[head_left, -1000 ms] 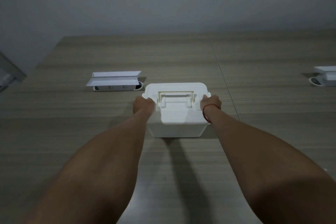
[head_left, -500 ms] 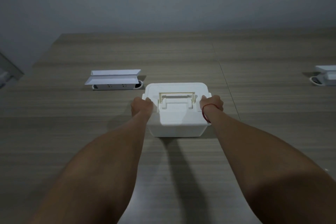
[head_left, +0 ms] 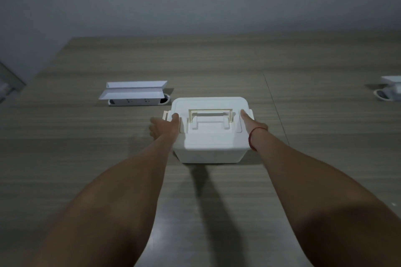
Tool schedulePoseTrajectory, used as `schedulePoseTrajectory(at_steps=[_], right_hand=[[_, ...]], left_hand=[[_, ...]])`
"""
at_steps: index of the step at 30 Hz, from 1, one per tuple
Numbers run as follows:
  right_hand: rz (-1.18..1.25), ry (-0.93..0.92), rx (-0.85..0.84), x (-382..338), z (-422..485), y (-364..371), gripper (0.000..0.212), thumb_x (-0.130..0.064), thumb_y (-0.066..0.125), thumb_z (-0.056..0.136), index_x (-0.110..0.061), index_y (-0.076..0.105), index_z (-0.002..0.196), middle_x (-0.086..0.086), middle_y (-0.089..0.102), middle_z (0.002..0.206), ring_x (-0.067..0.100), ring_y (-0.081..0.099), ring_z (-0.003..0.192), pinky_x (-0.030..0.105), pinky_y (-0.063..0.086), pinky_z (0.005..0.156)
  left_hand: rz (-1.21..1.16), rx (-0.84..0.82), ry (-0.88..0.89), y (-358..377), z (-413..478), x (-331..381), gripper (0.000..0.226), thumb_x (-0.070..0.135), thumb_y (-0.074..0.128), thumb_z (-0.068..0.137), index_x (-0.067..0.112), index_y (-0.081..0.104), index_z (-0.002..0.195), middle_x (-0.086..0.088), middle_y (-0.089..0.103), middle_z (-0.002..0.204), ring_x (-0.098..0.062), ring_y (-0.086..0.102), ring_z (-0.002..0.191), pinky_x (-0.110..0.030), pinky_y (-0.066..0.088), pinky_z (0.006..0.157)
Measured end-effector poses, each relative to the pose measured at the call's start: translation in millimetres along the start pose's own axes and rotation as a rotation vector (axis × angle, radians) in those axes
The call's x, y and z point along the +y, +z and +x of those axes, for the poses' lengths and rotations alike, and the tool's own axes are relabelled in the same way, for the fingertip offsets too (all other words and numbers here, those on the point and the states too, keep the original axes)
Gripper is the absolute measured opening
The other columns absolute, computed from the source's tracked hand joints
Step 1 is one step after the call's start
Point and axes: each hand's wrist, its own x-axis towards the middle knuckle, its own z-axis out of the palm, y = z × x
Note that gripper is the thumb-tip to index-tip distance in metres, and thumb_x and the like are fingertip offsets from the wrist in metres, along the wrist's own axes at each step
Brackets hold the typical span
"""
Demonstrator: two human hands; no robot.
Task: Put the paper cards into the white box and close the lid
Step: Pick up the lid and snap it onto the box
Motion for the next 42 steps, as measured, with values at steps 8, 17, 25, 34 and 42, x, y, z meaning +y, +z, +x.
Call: schedulePoseTrajectory(at_steps=[8,17,25,34,42], right_hand=[[-0.194,-0.164,0.119,-8.9,4.7,2.4,0.073,-0.049,0.068,0.079,0.000,0.051,0.130,0.018,0.054,0.138,0.036,0.055,0.124,0.040,0.045,0.102],[-0.218,-0.237,0.247,1.7,0.2,10.2,0.060,-0.049,0.062,0.085,-0.003,0.056,0.123,0.019,0.060,0.128,0.036,0.059,0.117,0.039,0.048,0.095],[-0.330,-0.345,0.259,-8.0,11.7,14.5,0.049,-0.039,0.053,0.094,0.000,0.056,0.122,0.021,0.059,0.128,0.037,0.056,0.118,0.038,0.047,0.093],[-0.365,-0.359,0.225,-15.4,18.8,17.4,0.044,-0.034,0.051,0.097,-0.002,0.055,0.126,0.021,0.058,0.131,0.038,0.056,0.121,0.039,0.046,0.096],[-0.297,-0.333,0.234,-20.0,19.1,19.2,0.046,-0.039,0.051,0.095,-0.005,0.058,0.125,0.019,0.058,0.132,0.036,0.056,0.120,0.039,0.046,0.097]], left_hand=[[0.091,0.102,0.185,-3.9,5.0,-4.2,0.063,0.054,0.054,0.078,-0.001,0.068,0.103,-0.020,0.068,0.109,-0.036,0.066,0.099,-0.041,0.054,0.077],[-0.032,0.095,0.338,7.9,-2.5,0.8,0.033,0.021,0.045,0.096,-0.004,0.066,0.100,-0.025,0.068,0.102,-0.038,0.064,0.099,-0.041,0.051,0.083],[-0.014,0.101,0.330,12.4,1.8,11.9,0.034,0.020,0.043,0.099,0.004,0.058,0.125,-0.019,0.062,0.125,-0.035,0.056,0.117,-0.038,0.045,0.094],[0.020,0.090,0.332,15.6,6.2,15.5,0.042,0.022,0.041,0.100,0.007,0.051,0.138,-0.018,0.056,0.137,-0.035,0.050,0.128,-0.039,0.041,0.104],[0.013,0.062,0.183,15.9,4.9,31.0,0.056,0.046,0.039,0.097,0.007,0.050,0.136,-0.020,0.056,0.135,-0.037,0.053,0.123,-0.043,0.044,0.102]])
